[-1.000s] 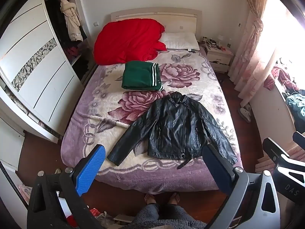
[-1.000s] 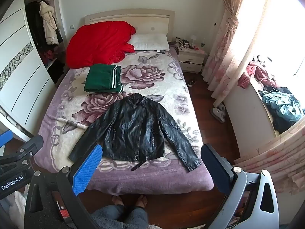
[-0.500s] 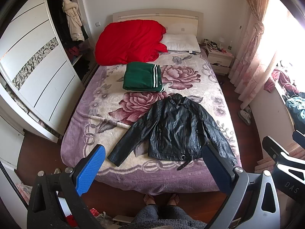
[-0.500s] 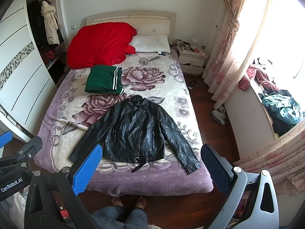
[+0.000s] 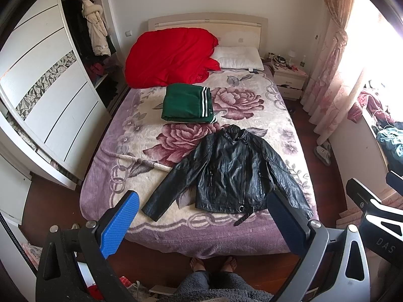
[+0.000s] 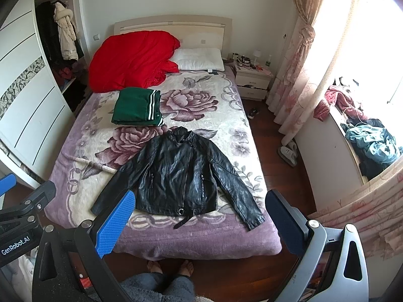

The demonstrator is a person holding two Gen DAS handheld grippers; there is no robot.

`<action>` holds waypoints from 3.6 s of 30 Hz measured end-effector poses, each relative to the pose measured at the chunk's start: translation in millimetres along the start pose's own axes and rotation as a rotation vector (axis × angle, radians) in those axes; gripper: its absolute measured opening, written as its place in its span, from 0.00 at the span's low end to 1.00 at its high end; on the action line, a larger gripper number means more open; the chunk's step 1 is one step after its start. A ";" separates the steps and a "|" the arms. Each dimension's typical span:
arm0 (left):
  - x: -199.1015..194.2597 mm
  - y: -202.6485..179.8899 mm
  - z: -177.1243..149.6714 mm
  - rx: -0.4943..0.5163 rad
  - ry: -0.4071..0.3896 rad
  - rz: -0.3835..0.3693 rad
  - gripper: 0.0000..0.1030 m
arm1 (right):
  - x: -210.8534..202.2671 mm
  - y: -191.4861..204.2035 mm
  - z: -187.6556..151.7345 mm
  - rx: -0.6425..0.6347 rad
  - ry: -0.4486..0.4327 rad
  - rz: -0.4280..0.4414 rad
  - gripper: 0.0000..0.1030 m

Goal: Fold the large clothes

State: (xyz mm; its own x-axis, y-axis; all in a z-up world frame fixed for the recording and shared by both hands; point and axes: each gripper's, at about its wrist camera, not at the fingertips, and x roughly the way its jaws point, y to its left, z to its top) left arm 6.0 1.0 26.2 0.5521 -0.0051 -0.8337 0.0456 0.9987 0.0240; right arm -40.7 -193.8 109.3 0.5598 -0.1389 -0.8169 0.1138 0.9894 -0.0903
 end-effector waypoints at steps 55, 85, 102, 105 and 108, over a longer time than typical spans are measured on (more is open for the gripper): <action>-5.5 1.8 20.5 -0.001 -0.012 -0.012 1.00 | -9.0 3.1 8.4 0.001 -0.018 0.002 1.00; 345.9 -14.6 -30.0 0.068 0.208 0.144 1.00 | 407.4 -225.0 -195.8 0.981 0.447 -0.139 0.79; 529.2 -106.1 -70.2 0.122 0.405 0.228 1.00 | 611.2 -286.1 -430.2 1.837 0.113 0.011 0.82; 542.5 -131.9 -67.0 0.148 0.401 0.179 1.00 | 608.3 -281.4 -428.9 1.832 0.002 0.035 0.76; 556.4 -157.0 -65.4 0.201 0.393 0.136 1.00 | 624.1 -280.1 -429.0 1.793 -0.020 0.052 0.64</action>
State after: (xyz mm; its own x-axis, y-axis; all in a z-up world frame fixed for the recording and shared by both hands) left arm 251.6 -155.3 -477.5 0.2081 0.1839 -0.9607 0.1761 0.9591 0.2217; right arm -75.3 -539.4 -619.6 0.5987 -0.1258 -0.7910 0.7514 -0.2539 0.6091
